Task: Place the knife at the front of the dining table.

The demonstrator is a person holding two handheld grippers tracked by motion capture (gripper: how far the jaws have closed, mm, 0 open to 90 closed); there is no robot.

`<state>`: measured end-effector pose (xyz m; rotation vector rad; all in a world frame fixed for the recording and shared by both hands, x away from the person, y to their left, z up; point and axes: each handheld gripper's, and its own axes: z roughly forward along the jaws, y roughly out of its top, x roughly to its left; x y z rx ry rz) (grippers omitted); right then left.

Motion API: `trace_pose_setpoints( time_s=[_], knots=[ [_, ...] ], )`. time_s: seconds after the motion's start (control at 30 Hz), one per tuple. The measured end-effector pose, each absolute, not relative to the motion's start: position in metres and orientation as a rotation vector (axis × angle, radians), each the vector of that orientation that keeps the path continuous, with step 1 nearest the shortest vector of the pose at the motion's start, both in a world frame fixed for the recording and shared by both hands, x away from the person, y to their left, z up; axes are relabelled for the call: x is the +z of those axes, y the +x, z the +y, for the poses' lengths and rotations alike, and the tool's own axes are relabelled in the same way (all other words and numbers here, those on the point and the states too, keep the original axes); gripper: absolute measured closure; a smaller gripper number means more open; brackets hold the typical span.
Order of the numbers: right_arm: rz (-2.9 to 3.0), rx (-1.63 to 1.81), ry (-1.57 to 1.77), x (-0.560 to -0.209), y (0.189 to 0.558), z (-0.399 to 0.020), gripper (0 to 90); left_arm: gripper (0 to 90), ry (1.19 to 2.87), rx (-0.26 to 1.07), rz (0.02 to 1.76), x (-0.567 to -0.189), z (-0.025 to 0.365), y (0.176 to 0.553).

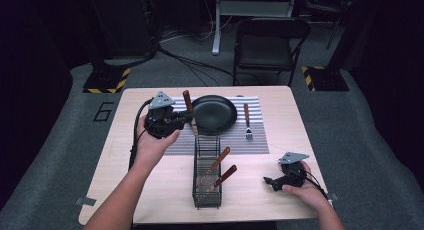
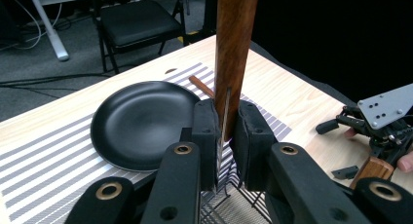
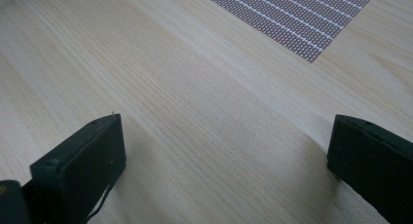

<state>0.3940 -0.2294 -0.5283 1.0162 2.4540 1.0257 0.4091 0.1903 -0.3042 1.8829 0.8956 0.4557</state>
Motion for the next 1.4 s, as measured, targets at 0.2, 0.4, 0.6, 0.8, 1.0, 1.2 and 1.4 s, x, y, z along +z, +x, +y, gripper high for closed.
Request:
trace_pose_setpoints(
  time_s=[0.2, 0.4, 0.6, 0.8, 1.0, 1.2, 1.4],
  knots=[
    [2.454, 1.026, 1.016, -0.528, 0.394, -0.229, 0.0, 80.5, 1.876, 0.456, 0.923, -0.304, 0.199, 0.412],
    [2.454, 1.026, 1.017, -0.528, 0.394, -0.229, 0.0, 80.5, 1.868, 0.467, 0.962, -0.309, 0.209, 0.418],
    [2.454, 1.026, 1.017, -0.528, 0.394, -0.229, 0.0, 80.5, 1.871, 0.478, 1.011, -0.318, 0.218, 0.424],
    [2.454, 1.026, 1.016, -0.528, 0.394, -0.229, 0.0, 80.5, 1.879, 0.494, 1.056, -0.332, 0.226, 0.431],
    [2.454, 1.026, 1.017, -0.528, 0.394, -0.229, 0.0, 80.5, 1.882, 0.501, 1.105, -0.347, 0.235, 0.438],
    [2.454, 1.026, 1.017, -0.528, 0.394, -0.229, 0.0, 80.5, 1.863, 0.509, 1.168, -0.361, 0.244, 0.442],
    [2.453, 1.026, 1.016, -0.528, 0.394, -0.229, 0.0, 80.5, 1.862, 0.505, 1.222, -0.375, 0.253, 0.447]
  ],
)
